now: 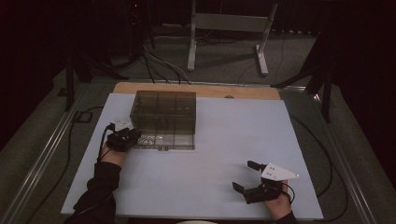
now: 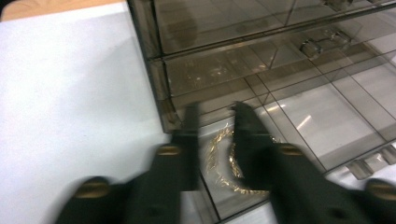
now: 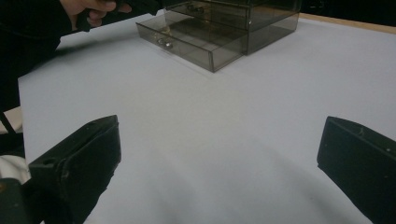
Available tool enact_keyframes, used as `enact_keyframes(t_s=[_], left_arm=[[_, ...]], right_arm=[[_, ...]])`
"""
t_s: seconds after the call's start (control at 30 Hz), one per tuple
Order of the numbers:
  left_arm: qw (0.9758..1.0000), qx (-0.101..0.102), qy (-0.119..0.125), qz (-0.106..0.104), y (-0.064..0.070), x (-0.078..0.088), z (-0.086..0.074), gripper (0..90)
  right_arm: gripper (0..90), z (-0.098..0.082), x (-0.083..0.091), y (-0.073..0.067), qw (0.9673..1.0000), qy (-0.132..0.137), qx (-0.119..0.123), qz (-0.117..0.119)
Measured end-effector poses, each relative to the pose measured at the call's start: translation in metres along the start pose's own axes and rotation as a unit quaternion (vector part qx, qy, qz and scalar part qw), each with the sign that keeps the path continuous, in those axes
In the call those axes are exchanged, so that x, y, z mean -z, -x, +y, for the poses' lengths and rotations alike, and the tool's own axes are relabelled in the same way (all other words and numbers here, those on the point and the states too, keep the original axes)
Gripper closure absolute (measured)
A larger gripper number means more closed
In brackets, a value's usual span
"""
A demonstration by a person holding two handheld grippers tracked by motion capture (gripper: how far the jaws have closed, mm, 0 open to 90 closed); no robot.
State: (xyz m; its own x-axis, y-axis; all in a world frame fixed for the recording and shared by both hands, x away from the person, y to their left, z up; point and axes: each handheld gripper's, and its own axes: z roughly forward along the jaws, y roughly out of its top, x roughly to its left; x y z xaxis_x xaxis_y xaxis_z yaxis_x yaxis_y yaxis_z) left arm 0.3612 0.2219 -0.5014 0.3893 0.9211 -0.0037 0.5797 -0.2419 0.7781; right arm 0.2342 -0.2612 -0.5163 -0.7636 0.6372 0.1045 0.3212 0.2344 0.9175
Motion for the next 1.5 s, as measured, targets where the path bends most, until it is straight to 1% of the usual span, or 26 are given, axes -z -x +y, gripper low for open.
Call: enact_keyframes(t_s=[0.03, 0.1, 0.17, 0.27, 0.3, 0.37, 0.43, 0.5, 0.6, 0.63, 0.7, 0.77, 0.83, 0.87, 1.0, 1.03, 1.1, 1.13, 1.17, 1.23, 1.3, 1.4, 1.5], left_arm=[[1.0, 0.003, 0.003, -0.002, 0.0, 0.001, 0.001, 67.4], [0.9999, 0.009, 0.007, -0.007, 0.001, 0.003, 0.002, 60.1], [0.9999, 0.007, 0.006, -0.011, 0.003, 0.005, 0.004, 52.7], [0.9998, 0.011, 0.005, -0.017, 0.005, 0.006, 0.006, 45.3], [0.9997, 0.011, 0.005, -0.019, 0.006, 0.007, 0.007, 41.4], [0.9995, 0.012, 0.0, -0.029, 0.006, 0.008, 0.008, 37.5], [0.9994, 0.013, 0.0, -0.031, 0.007, 0.011, 0.01, 32.3], [0.9991, 0.018, 0.0, -0.039, 0.008, 0.014, 0.011, 27.9], [0.9988, 0.02, 0.006, -0.044, 0.01, 0.018, 0.014, 22.6], [0.9985, 0.024, 0.009, -0.049, 0.011, 0.02, 0.015, 21.0], [0.998, 0.023, 0.011, -0.058, 0.013, 0.023, 0.017, 19.1], [0.9979, 0.018, 0.009, -0.061, 0.015, 0.024, 0.019, 16.3], [0.9973, 0.021, 0.016, -0.069, 0.016, 0.026, 0.02, 16.2], [0.997, 0.025, 0.018, -0.071, 0.017, 0.026, 0.02, 16.0], [0.9968, 0.022, 0.018, -0.075, 0.018, 0.027, 0.021, 12.8], [0.9958, 0.022, 0.019, -0.086, 0.018, 0.029, 0.021, 10.7], [0.9951, 0.016, 0.016, -0.097, 0.02, 0.03, 0.021, 9.3], [0.9951, 0.012, 0.013, -0.097, 0.02, 0.03, 0.021, 7.3], [0.9945, 0.011, 0.014, -0.103, 0.021, 0.03, 0.021, 5.2], [0.9943, 0.009, 0.013, -0.106, 0.023, 0.029, 0.021, 3.2], [0.9939, 0.001, 0.005, -0.11, 0.026, 0.028, 0.022, 2.6], [0.9925, 0.001, 0.011, -0.122, 0.03, 0.028, 0.022, 2.3], [0.9898, -0.014, 0.019, -0.141, 0.034, 0.028, 0.022, 1.9]], right_arm=[[0.0, 0.0, 0.0, 0.0, 1.0, 0.0, 0.0, 0.0], [0.0, 0.0, 0.0, 0.001, 1.0, 0.0, -0.001, 0.0], [0.0, 0.0, 0.0, 0.001, 1.0, 0.001, -0.001, 0.0], [0.0, 0.0, 0.0, 0.0, 1.0, -0.001, 0.0, 0.001], [0.0, 0.0, 0.0, 0.001, 1.0, -0.001, -0.001, 0.001], [0.0, 0.0, 0.0, 0.0, 1.0, 0.0, -0.001, 0.0], [0.0, 0.0, 0.0, 0.001, 1.0, 0.0, 0.0, 0.0], [0.0, 0.0, 0.0, 0.001, 1.0, 0.001, -0.001, 0.0], [0.0, 0.0, 0.0, 0.0, 1.0, -0.001, -0.001, 0.0], [0.0, 0.0, 0.0, 0.0, 1.0, -0.002, 0.0, 0.0], [0.0, 0.0, 0.0, 0.001, 1.0, -0.001, -0.001, 0.0], [0.0, 0.0, 0.0, 0.0, 1.0, -0.001, 0.0, 0.0], [0.0, 0.0, 0.0, 0.001, 1.0, -0.002, -0.001, -0.001], [0.0, 0.0, -0.001, 0.001, 1.0, 0.0, -0.002, -0.001], [0.0, 0.0, -0.001, 0.001, 1.0, -0.001, -0.001, -0.001], [0.0, 0.0, -0.001, 0.001, 1.0, -0.002, -0.002, 0.0], [0.0, 0.0, -0.001, 0.001, 1.0, 0.0, -0.001, 0.001], [0.0, 0.0, -0.002, 0.001, 1.0, -0.002, -0.001, 0.001], [0.0, 0.0, -0.002, 0.001, 1.0, -0.003, 0.001, 0.0], [0.0, 0.0, -0.002, 0.001, 1.0, -0.003, -0.001, 0.001], [0.0, 0.0, -0.002, 0.0, 1.0, -0.002, 0.0, 0.0], [0.0, 0.0, -0.002, 0.001, 1.0, -0.003, -0.001, 0.0], [0.0, 0.0, -0.001, 0.001, 1.0, -0.003, -0.001, 0.0]])
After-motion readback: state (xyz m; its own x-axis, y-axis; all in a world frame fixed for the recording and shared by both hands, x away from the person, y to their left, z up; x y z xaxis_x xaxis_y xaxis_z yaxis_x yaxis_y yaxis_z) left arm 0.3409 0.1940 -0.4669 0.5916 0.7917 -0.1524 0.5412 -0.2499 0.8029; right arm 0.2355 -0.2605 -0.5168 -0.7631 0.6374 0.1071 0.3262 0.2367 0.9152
